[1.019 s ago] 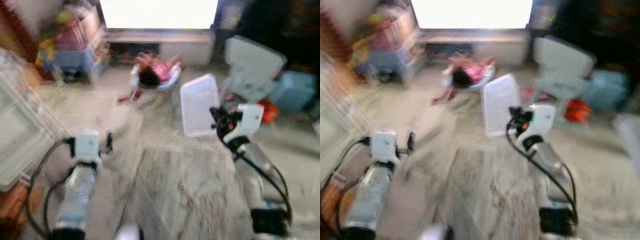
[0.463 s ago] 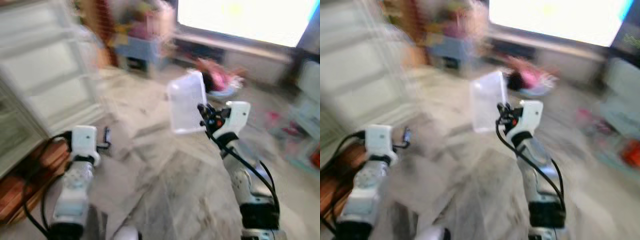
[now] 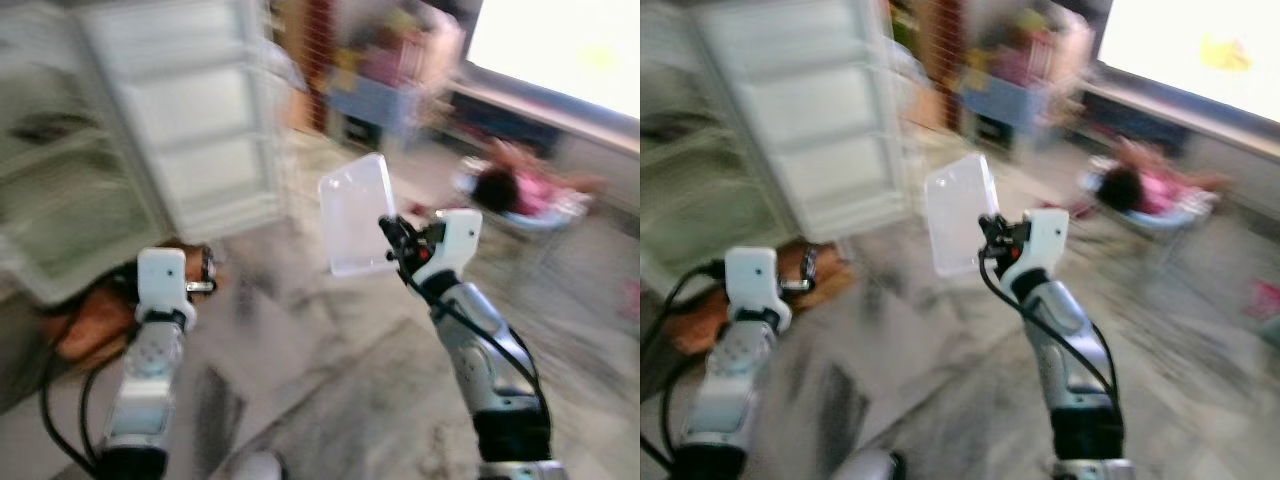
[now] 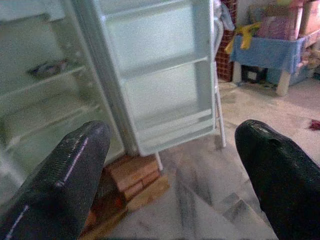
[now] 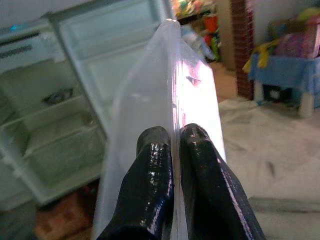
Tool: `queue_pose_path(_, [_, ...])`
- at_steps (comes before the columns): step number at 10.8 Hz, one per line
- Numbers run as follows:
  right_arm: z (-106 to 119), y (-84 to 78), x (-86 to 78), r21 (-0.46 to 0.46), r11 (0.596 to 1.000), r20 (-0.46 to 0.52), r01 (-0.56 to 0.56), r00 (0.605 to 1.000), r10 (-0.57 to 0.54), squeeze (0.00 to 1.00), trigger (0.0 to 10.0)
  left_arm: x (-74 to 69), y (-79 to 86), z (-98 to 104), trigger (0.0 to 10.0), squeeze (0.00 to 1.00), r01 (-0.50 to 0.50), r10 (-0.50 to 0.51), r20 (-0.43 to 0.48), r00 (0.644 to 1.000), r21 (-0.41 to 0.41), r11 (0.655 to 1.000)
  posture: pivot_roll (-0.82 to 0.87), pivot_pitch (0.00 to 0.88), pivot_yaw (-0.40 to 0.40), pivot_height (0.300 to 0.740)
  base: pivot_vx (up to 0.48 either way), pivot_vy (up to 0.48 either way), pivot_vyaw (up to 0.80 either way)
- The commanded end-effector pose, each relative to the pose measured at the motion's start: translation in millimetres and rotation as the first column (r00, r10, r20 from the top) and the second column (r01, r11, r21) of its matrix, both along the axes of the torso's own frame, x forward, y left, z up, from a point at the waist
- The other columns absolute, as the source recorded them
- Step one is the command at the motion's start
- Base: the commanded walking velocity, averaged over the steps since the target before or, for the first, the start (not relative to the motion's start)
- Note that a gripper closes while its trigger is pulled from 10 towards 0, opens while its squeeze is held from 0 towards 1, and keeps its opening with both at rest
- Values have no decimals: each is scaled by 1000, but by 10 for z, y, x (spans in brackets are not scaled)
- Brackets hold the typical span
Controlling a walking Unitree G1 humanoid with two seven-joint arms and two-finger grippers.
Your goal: Restocking fridge
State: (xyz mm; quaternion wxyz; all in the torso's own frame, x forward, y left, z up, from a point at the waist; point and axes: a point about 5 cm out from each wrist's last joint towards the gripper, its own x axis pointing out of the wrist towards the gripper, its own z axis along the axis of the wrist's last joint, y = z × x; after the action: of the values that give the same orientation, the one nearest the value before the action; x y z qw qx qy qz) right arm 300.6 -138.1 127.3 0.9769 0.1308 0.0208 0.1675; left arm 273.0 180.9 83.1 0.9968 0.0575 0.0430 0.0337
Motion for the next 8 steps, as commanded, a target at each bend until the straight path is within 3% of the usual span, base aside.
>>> queue_pose_path(1, [36, -34, 26, 10, 1000, 12, 14, 1000, -14, 0, 10000, 4, -39, 1, 10000, 0, 37, -37, -10, 999, -2, 999, 76, 0, -11, 740, 0, 0, 800])
queue_pose_path(4, [59, -58, 33, 10, 1000, 19, 20, 1000, -20, 0, 10000, 17, -57, 20, 10000, 0, 40, -40, -5, 999, 6, 999, 66, 0, -3, 740, 0, 0, 800])
queue_pose_path(6, [41, -52, 13, 17, 1000, 7, 23, 1000, -23, 0, 10000, 12, -60, 15, 10000, 0, 43, -43, -5, 999, 24, 999, 60, 0, 3, 740, 0, 135, 200])
queue_pose_path(8, [23, -67, -6, 15, 1000, 4, 19, 1000, -20, 0, 10000, -15, -79, 21, 10000, 0, 57, -57, -9, 998, -2, 998, 63, 0, 6, 740, 0, 458, 0])
